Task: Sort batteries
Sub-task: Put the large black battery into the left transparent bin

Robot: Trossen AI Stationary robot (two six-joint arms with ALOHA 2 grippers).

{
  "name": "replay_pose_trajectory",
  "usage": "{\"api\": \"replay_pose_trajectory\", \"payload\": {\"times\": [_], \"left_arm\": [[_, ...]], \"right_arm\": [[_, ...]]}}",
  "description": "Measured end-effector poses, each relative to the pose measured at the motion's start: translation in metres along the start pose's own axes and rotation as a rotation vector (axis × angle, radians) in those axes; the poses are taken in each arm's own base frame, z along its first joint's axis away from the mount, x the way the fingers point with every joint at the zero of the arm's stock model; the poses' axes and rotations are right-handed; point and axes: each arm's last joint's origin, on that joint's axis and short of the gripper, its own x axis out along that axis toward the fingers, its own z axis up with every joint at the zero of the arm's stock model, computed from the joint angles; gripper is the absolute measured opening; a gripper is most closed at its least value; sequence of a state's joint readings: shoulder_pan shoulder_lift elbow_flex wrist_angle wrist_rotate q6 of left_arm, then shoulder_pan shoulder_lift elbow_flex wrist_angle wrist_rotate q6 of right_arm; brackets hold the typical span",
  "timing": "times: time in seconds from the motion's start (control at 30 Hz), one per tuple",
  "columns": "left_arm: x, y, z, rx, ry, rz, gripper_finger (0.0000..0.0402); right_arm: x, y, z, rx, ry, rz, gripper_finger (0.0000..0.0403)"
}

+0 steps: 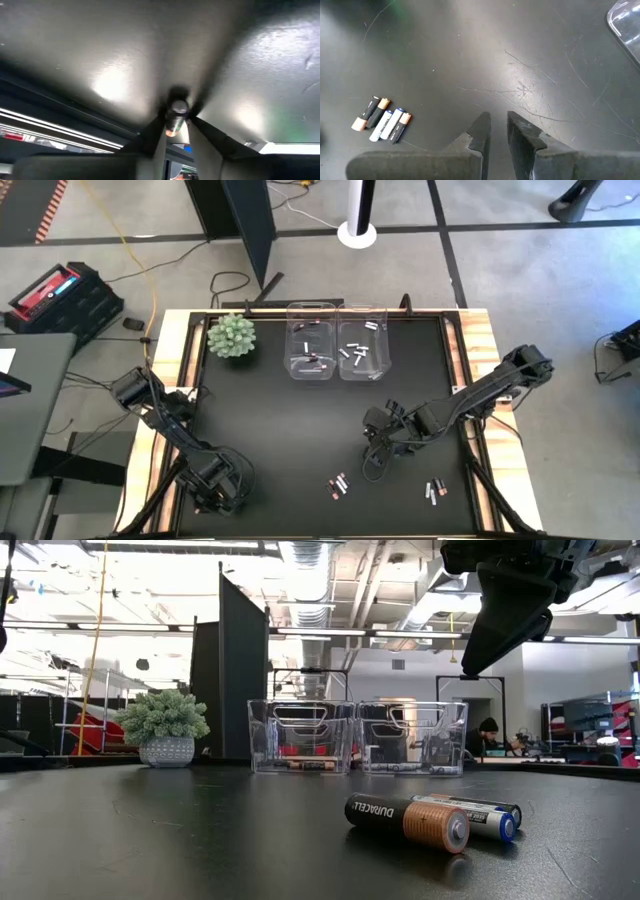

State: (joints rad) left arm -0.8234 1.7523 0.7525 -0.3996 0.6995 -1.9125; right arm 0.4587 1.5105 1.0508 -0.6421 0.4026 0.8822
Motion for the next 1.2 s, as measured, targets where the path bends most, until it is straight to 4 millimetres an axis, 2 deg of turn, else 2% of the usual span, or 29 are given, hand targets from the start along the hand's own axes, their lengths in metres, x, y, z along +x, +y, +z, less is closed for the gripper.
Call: {"api": "replay_pose_trajectory", "payload": {"times": [0.13,0.27,0.8,1.2], "left_arm": [[0.000,0.001,0.001,-0.006,-0.008,0.005,0.0046],[0.000,0.001,0.001,-0.014,-0.009,0.007,0.0029],[-0.012,-0.004,0.012,-0.033,0.000,-0.023,0.0033],[-0.045,-0.015,0.031,-0.002,-0.087,-0.049,0.0034]], "right_arm": [[0.000,0.000,0.000,0.000,0.000,0.000,0.0081],[0.000,0.000,0.000,0.000,0.000,0.000,0.0081],[0.000,0.000,0.000,0.000,0.000,0.000,0.0081],[0.000,0.000,0.000,0.000,-0.001,0.000,0.0081]]}}
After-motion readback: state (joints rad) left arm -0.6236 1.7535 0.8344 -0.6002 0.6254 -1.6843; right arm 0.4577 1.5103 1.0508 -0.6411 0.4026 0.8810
